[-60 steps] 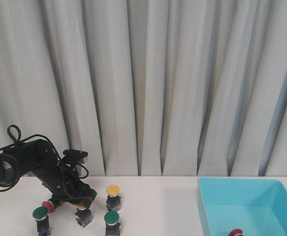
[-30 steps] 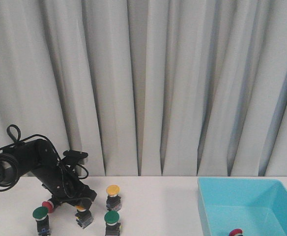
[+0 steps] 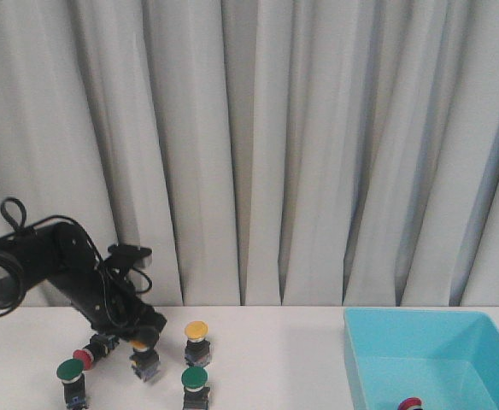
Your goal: Pick red and yellow buttons and place in box
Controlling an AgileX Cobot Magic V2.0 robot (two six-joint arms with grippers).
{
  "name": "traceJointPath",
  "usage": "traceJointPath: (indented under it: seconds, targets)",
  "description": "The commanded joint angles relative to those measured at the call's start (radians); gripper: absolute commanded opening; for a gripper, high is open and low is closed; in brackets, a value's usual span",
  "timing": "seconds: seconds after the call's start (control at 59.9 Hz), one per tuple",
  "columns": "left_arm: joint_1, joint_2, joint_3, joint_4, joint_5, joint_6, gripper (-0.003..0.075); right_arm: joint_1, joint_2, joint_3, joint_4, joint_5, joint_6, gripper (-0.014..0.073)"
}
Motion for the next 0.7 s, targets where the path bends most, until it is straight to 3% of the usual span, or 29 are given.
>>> traceJointPath:
  seconds: [0.0, 0.184, 0.3, 0.4, 0.551, 0.684]
  targets:
    - [-0.002, -0.097, -0.097, -0.029, 0.036, -0.054, -0.0007, -0.004, 0.003, -0.023, 0.046, -0.055, -0.010, 0.0008]
    - [-0.002, -0.116, -0.259, -0.102, 0.186, -0.120, -0.0007, -0.004, 0.005, -0.023, 0.014, -0.205, -0.028, 0.0008]
    - [-0.002, -0.141, -0.329, -0.268, 0.224, -0.132, -0.0007, -0.004, 0.035, -0.023, 0.023, -0.377, -0.076, 0.0014]
    - [-0.003, -0.154, -0.378, -0.464, 0.221, -0.131, -0.0007, -0.004, 0.094, -0.036, 0.059, -0.434, -0.136, 0.0037]
    - [-0.005, -0.156, -0.457, -0.673, 0.225, -0.130, -0.0007, -0.004, 0.267, -0.121, 0.189, -0.383, -0.277, 0.0163]
    - [-0.007, -0.156, -0.506, -0.730, 0.225, -0.138, -0.0007, -0.003, 0.391, -0.216, 0.331, -0.339, -0.387, 0.0379]
